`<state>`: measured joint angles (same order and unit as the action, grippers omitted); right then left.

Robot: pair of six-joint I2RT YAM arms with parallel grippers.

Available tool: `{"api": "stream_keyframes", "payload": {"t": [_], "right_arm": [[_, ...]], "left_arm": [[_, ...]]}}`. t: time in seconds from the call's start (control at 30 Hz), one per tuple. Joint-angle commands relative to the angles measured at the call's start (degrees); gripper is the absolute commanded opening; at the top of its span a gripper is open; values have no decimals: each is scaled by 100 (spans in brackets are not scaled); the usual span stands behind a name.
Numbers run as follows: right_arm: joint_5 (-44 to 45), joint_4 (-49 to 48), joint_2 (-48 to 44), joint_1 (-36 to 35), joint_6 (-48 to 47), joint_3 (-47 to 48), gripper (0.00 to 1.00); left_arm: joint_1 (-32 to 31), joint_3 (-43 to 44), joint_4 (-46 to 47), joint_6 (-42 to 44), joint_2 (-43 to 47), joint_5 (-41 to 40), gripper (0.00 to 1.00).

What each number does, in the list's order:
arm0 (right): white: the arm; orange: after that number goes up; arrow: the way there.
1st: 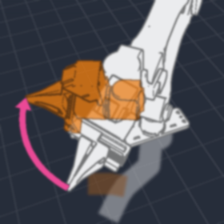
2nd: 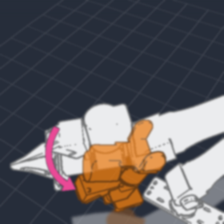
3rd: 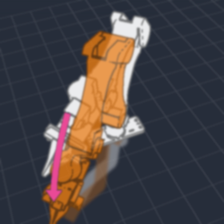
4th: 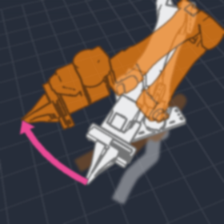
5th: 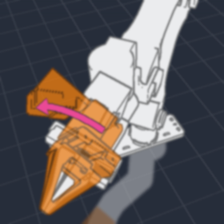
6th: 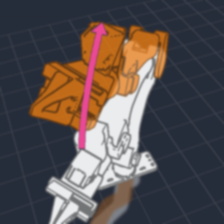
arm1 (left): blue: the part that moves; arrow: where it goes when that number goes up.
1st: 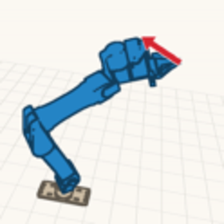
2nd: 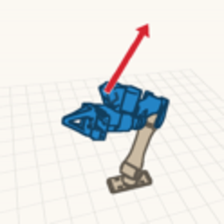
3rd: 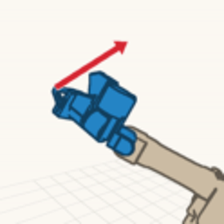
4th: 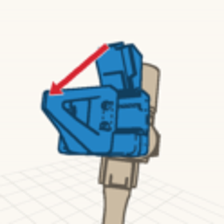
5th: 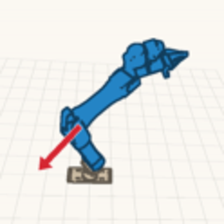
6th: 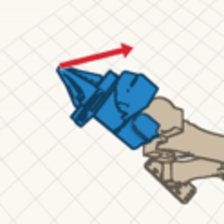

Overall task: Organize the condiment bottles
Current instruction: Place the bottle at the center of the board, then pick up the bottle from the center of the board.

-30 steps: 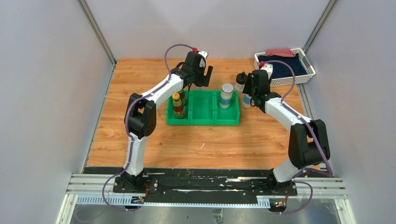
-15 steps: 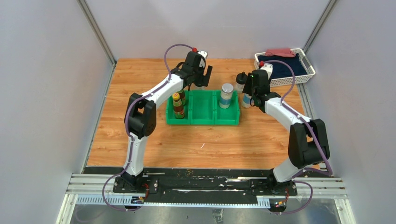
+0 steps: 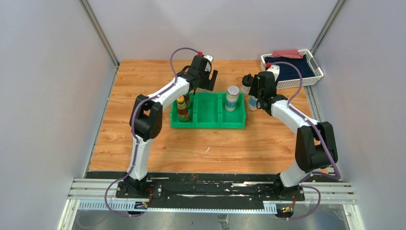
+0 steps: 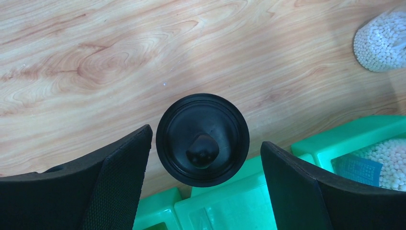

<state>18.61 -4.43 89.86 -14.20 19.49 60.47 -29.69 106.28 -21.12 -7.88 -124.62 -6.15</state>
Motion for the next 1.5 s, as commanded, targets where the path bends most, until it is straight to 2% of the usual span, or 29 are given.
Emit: {"api": "stream_keyframes", "payload": {"t": [0.0, 0.27, 0.5, 0.77, 0.83, 0.9, 1.0, 1.17, 1.47], "right_arm": [[58, 135, 155, 77, 47, 37, 25], [51, 169, 130, 75, 75, 35, 66], [46, 188, 93, 75, 93, 25, 84], [68, 188, 60, 75, 115, -7, 84], [64, 182, 46, 75, 118, -17, 84], [64, 179, 32, 75, 120, -17, 84], [71, 179, 23, 75, 118, -18, 84], [81, 170, -13, 75, 113, -17, 84], [90, 164, -57, 77, 94, 23, 84]], "left_arm": [[25, 40, 20, 72, -64, -101, 89], [26, -11, 98, 32, 7, -167, 87], [25, -28, 146, -1, 38, -192, 82], [25, -3, 187, 6, 51, -116, 65], [25, -9, 196, -3, 52, -110, 64], [25, -6, 203, -3, 63, -92, 58], [25, -2, 212, -3, 60, -62, 42], [25, -2, 229, -20, 67, -53, 0], [16, -90, 414, 14, 239, -120, 0]]}}
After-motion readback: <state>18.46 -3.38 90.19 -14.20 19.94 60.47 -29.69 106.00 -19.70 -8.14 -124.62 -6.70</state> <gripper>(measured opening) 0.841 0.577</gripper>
